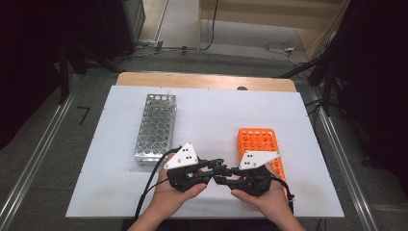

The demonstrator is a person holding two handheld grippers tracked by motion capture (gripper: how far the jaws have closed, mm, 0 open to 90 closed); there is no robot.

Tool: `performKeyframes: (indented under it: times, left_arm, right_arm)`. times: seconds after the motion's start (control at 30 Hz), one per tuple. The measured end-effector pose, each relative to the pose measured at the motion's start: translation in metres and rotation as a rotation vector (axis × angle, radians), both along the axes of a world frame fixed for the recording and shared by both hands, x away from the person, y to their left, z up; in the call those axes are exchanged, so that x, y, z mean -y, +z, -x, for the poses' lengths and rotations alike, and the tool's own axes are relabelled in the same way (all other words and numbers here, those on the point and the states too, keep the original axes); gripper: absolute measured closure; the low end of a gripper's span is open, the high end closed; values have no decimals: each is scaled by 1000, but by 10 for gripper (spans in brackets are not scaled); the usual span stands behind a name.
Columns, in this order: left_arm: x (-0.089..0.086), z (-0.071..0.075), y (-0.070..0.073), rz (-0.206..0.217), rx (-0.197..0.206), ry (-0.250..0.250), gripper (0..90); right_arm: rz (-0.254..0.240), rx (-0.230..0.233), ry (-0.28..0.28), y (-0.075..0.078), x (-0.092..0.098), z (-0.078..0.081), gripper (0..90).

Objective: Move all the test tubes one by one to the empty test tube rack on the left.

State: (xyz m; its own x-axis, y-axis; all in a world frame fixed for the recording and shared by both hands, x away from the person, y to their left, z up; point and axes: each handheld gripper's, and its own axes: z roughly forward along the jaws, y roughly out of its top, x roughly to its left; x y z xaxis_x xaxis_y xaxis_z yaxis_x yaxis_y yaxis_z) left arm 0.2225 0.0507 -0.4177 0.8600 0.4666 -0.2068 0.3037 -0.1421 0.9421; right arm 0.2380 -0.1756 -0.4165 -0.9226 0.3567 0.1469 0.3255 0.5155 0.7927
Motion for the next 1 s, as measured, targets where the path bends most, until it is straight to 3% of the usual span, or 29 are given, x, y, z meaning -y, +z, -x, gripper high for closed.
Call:
performKeyframes:
  times: [0.4,0.7,0.87,1.0]
  left_arm:
    - [-23,-9,6,22,2,77,759]
    - [-36,-17,7,3,3,123,759]
    - [-44,-25,7,6,-1,156,759]
    - [-52,-32,9,3,3,184,759]
  right_arm:
    - [-50,29,-6,10,13,-2,411]
    - [-101,54,-84,21,33,-7,209]
    - [-107,57,-130,23,44,-11,66]
    - [-117,62,-153,24,56,-15,0]
